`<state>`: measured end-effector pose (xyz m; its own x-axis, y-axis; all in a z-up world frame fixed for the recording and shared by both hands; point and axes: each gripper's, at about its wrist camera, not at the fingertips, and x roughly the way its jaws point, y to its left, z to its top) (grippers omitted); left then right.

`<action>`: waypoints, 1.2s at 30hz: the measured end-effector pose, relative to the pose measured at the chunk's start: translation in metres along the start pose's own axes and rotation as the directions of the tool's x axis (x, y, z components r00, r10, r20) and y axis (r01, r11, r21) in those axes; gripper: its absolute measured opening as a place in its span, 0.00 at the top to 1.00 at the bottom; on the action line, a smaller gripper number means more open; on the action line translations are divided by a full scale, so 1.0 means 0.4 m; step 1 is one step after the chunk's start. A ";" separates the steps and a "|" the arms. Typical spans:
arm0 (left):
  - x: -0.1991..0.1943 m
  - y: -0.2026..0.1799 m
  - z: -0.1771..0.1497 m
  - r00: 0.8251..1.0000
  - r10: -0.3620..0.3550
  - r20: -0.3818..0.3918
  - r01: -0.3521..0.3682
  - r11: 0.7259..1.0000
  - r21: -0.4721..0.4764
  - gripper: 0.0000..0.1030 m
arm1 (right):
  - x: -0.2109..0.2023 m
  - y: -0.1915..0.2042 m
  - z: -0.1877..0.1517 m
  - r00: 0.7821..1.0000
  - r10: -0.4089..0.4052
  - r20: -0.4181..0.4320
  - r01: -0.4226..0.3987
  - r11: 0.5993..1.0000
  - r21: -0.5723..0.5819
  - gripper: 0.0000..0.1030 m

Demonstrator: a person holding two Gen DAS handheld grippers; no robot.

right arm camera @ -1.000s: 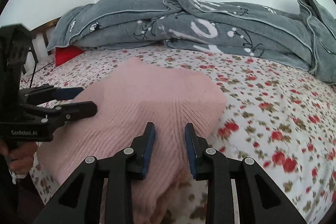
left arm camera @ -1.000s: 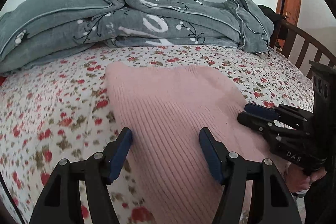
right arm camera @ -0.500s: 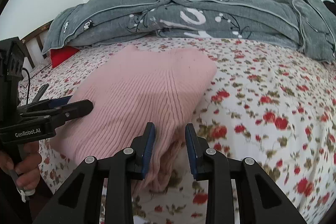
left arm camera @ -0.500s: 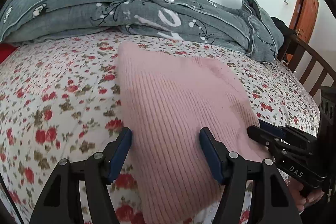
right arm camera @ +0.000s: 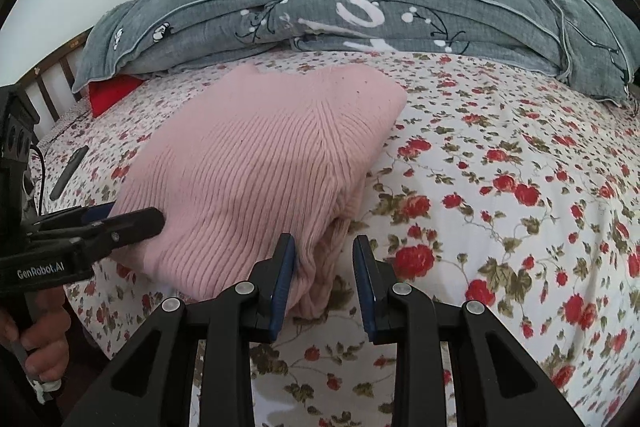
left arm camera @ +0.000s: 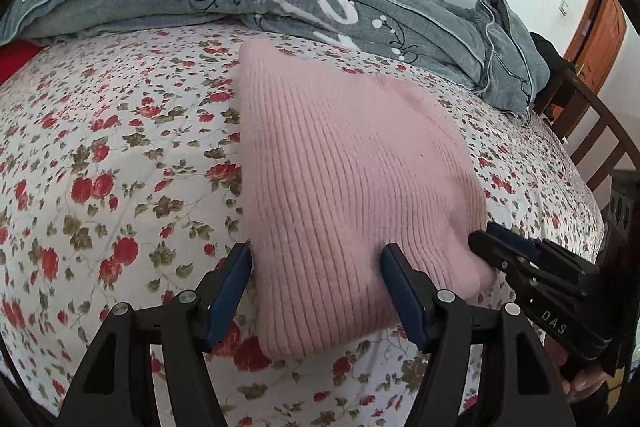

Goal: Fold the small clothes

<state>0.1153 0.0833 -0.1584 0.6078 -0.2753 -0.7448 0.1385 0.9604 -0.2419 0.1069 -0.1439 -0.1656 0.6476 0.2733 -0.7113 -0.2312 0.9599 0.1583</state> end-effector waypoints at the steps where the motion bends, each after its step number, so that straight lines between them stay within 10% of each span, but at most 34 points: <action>1: -0.005 -0.003 0.001 1.000 0.009 -0.001 -0.009 1.000 -0.004 0.36 | -0.004 -0.001 -0.002 1.000 -0.002 -0.003 0.002 1.000 0.001 0.73; 13: -0.140 -0.090 -0.005 0.998 0.052 0.038 -0.053 0.998 0.021 0.36 | -0.135 -0.025 0.013 0.999 -0.033 -0.019 0.034 0.998 0.046 0.71; 22: -0.314 -0.156 0.007 0.989 0.047 0.140 -0.052 0.998 0.035 0.34 | -0.316 -0.049 0.056 0.994 -0.105 0.043 0.101 0.992 0.076 0.51; 29: -0.401 -0.208 0.012 0.980 0.081 0.183 -0.093 0.994 0.061 0.28 | -0.424 -0.058 0.047 0.978 -0.174 0.112 0.168 0.984 0.061 0.13; 36: -0.442 -0.256 0.004 0.970 0.110 0.215 -0.133 0.987 0.094 0.27 | -0.498 -0.054 0.026 0.968 -0.210 0.135 0.205 0.977 0.049 0.11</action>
<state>-0.0049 0.0336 -0.0009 0.7734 -0.1522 -0.6154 0.1299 0.9882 -0.0813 -0.0097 -0.2184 -0.0202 0.7735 0.0712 -0.6298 -0.0576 0.9975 0.0420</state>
